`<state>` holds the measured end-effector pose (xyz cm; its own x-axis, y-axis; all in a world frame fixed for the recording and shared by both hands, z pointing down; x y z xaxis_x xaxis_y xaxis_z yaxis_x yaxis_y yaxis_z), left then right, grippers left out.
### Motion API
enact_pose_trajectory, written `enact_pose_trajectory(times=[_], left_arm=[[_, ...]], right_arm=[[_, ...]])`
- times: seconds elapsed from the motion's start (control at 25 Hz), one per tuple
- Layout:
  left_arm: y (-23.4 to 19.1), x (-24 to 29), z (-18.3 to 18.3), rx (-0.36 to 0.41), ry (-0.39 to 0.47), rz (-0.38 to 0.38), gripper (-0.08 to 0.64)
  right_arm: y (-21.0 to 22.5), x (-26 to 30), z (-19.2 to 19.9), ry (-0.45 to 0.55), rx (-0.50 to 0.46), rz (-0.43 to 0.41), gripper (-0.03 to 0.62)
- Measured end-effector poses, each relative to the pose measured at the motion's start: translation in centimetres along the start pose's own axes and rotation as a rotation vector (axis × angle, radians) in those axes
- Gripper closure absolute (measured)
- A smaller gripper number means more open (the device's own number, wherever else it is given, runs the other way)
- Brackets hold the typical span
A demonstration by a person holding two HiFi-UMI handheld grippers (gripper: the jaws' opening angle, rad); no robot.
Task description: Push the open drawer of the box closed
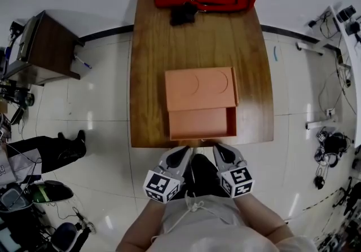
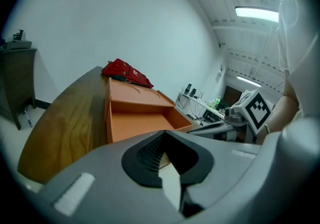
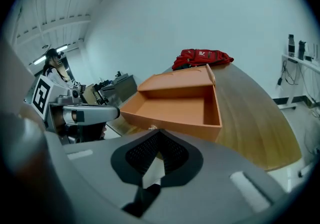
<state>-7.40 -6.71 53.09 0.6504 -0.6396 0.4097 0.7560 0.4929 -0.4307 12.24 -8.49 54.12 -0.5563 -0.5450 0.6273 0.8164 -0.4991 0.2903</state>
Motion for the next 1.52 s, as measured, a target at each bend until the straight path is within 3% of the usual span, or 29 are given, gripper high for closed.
enact_pose_trajectory(times=[0.2, 0.36, 0.52, 1.52], left_arm=[[-1.5, 0.5, 1.3, -0.044, -0.021, -0.045, 0.554], [-2.2, 1.3, 1.4, -0.053, -0.039, -0.042, 0.554], [-2.4, 1.8, 1.3, -0.109, -0.032, -0.050, 0.554], [-7.3, 6.4, -4.4, -0.224, 0.047, -0.100, 0.554]], right_arm=[[0.9, 1.1, 0.6, -0.022, 0.050, 0.016, 0.586], [1.7, 1.8, 0.0, -0.031, 0.061, 0.014, 0.586], [2.0, 2.1, -0.6, -0.054, 0.106, 0.004, 0.586], [5.1, 7.4, -7.3, -0.020, 0.127, 0.022, 0.586]])
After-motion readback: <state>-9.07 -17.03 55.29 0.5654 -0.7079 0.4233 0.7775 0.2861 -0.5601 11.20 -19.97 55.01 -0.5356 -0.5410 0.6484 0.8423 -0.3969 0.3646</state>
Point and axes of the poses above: the fingertips, and each gripper's own axes: x forward along the fingers, y to its right, z out of its underside, the point moved 9 cm from there along -x, backward along the fingers, and after that the axes turned 1 degree about z, right-handed, at the moved point
